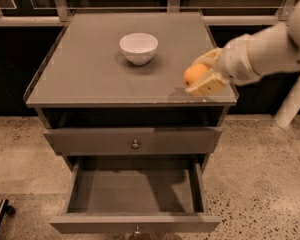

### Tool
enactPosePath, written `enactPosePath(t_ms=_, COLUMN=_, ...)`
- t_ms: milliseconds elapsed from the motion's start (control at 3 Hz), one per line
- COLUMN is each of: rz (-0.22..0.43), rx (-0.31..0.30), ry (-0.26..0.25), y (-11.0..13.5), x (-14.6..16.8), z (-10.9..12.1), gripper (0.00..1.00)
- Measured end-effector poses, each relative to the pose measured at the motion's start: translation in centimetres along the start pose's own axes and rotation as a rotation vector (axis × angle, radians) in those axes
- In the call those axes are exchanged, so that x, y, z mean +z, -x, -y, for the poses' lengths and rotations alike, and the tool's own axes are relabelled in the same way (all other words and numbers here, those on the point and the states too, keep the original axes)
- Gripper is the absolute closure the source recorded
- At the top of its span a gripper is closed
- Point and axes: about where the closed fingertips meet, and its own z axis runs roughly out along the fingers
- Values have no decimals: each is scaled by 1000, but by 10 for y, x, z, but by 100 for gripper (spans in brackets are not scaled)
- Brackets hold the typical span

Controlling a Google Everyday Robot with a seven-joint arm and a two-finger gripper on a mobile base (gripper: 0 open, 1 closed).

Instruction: Place orange into middle drawer

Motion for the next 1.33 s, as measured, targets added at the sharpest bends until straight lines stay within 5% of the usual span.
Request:
enactPosePath(t_ms=333, rz=73, rx=34, ry=-70, y=-12, x=0, z=-40, gripper=100)
enactPosePath(t_ms=667, rz=85, rx=183, ry=-72, y=-86, x=17, z=-87, gripper=100)
enactPosePath(t_ms=1000, rz=86, rx=182, ry=-72, y=-85, x=18, z=-87, gripper=100)
enactPosePath(t_ms=1333, rz=96, rx=294, ry=-70, y=-122, x=34, z=-106, gripper=100)
